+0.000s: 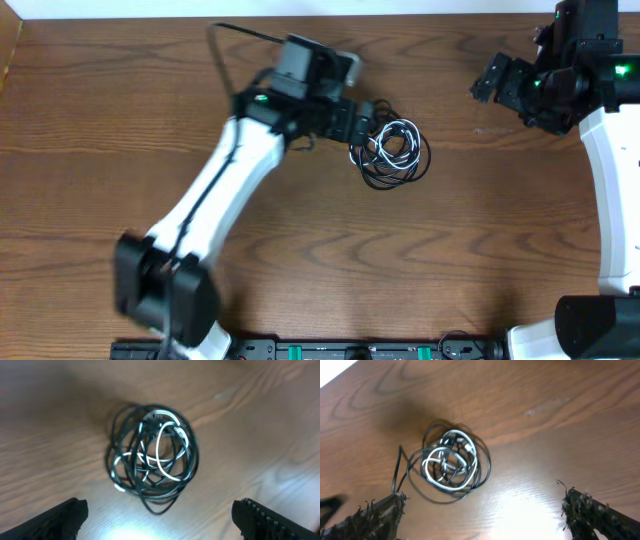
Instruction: Untangle cables
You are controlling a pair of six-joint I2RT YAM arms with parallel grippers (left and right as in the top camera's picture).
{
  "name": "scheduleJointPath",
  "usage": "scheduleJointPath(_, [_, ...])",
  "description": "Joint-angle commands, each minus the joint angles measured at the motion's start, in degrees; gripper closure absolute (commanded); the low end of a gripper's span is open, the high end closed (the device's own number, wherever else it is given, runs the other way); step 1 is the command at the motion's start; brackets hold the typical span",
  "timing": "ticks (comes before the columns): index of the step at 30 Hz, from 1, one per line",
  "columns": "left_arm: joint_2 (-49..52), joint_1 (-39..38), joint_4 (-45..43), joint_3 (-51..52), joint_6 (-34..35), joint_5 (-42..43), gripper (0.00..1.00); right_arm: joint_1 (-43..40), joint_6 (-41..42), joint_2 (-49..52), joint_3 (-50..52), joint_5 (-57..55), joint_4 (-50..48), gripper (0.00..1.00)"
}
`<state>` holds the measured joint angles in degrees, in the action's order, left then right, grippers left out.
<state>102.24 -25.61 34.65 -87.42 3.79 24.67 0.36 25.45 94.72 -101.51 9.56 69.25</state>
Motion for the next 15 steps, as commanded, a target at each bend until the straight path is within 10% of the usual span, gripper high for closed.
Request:
scheduleJointPath(1, [5.27,-2.6,-1.55,-0.31,-1.16,-1.38,0.02,-0.28,0.15,-1.07,-0.37,2.82,0.44,0.01])
scheduleJointPath(5, [8.26,-5.03,-4.2,-0.31,-1.38,-5.53,0.0,-0.26,-1.99,-1.05,-0.37,2.86,0.5,0.01])
scheduleJointPath(15, [8.24,-6.88,-6.62,-0.33,-1.36,-15.5,0.39,-0.26,-1.99,-1.05,-0.37,2.84,2.21,0.01])
